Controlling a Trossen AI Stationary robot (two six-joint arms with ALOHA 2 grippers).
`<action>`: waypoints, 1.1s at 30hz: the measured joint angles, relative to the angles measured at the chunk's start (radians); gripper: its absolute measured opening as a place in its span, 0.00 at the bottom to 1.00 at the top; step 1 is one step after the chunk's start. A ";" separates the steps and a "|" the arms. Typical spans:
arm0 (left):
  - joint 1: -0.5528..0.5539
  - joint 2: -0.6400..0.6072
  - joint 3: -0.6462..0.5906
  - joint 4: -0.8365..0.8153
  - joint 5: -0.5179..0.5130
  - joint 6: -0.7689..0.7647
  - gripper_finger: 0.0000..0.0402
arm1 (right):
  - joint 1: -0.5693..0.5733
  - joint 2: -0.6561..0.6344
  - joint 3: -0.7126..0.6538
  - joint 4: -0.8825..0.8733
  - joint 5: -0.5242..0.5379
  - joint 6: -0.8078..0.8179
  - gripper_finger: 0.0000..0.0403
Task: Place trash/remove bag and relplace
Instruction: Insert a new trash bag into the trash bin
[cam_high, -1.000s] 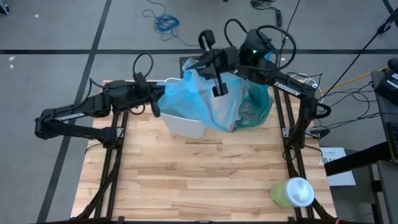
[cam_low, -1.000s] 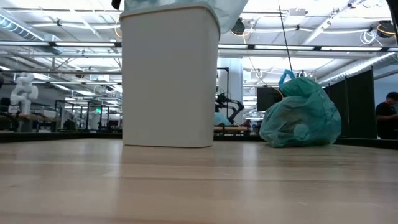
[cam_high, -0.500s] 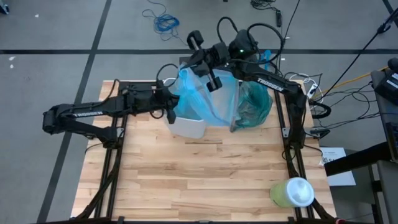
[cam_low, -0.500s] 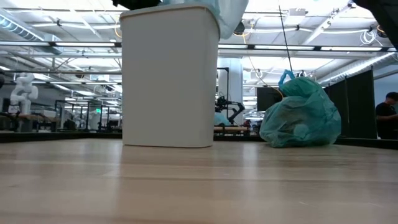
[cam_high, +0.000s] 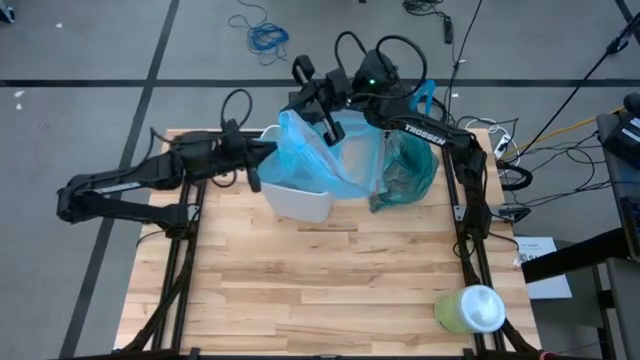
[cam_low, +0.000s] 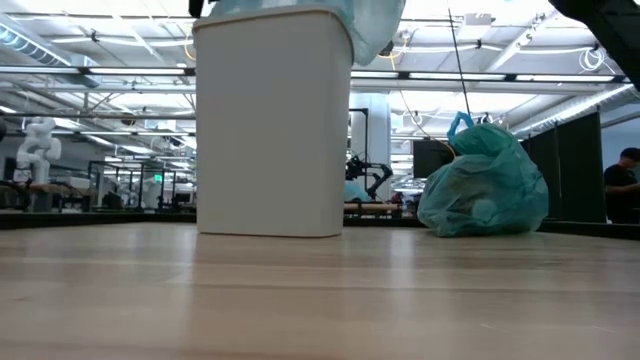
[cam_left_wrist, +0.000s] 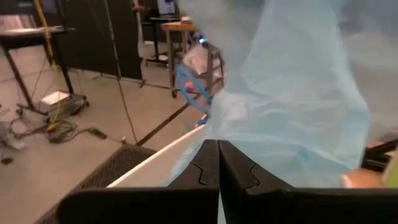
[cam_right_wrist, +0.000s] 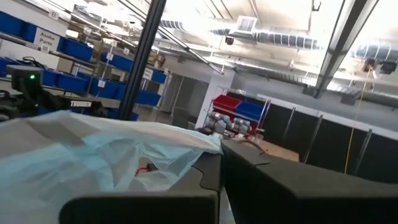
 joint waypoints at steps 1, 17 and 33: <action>0.000 -0.014 0.000 -0.015 0.009 0.014 0.00 | 0.000 0.000 0.000 -0.005 0.000 0.003 0.00; 0.000 -0.104 0.000 -0.036 0.078 0.075 0.35 | -0.011 0.000 0.000 -0.157 0.009 -0.048 0.00; 0.000 -0.045 0.000 0.122 0.204 0.090 0.43 | -0.014 0.000 0.000 -0.162 0.030 -0.067 0.00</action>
